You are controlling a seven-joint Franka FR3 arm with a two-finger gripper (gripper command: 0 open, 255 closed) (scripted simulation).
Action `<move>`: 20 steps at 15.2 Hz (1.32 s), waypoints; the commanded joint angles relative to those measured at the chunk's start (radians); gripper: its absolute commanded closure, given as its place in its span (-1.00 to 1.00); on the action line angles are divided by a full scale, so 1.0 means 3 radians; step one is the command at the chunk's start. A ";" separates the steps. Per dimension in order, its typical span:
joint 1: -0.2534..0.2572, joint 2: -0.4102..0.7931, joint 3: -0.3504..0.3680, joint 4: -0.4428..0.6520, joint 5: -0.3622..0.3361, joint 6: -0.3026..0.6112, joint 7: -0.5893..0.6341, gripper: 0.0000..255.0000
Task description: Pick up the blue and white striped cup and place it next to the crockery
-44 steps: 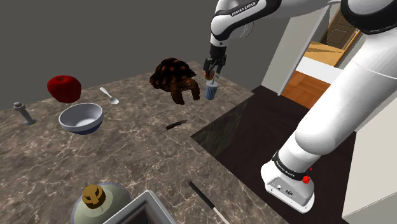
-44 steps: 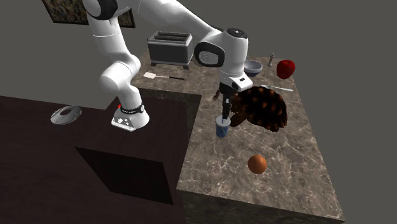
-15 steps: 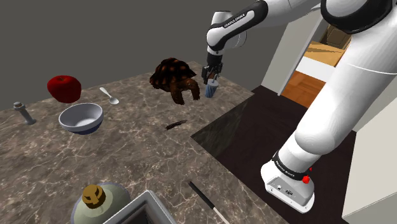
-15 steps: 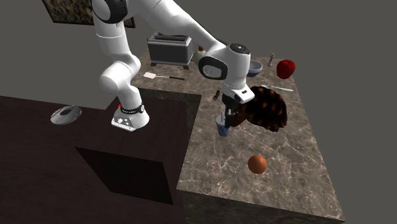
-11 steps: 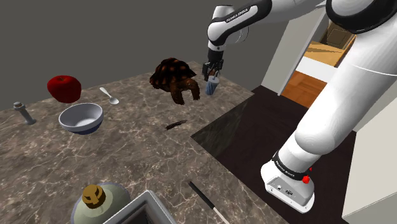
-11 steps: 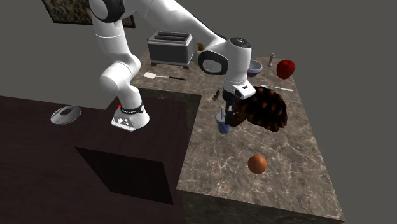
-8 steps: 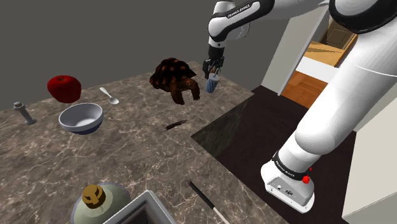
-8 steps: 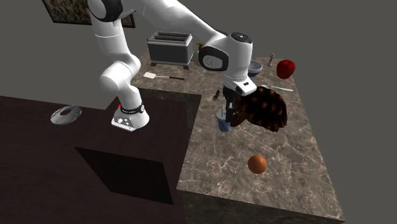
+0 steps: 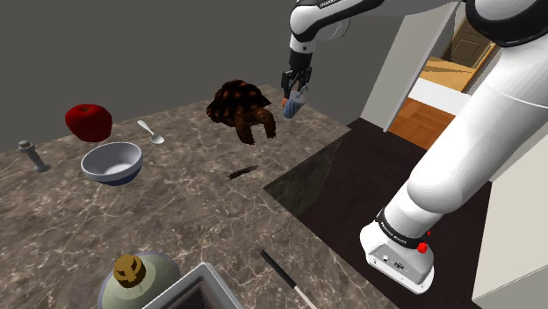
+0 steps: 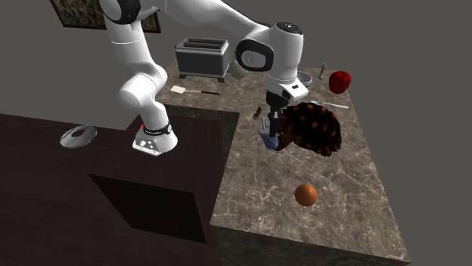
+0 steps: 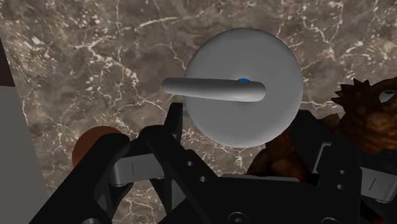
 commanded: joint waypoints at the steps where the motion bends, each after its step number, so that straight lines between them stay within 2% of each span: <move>1: -0.0002 -0.0029 -0.0002 0.0073 -0.0003 -0.0102 -0.0005 1.00; 20: 0.0002 -0.0152 0.0003 0.0788 -0.0011 -0.0939 -0.0007 1.00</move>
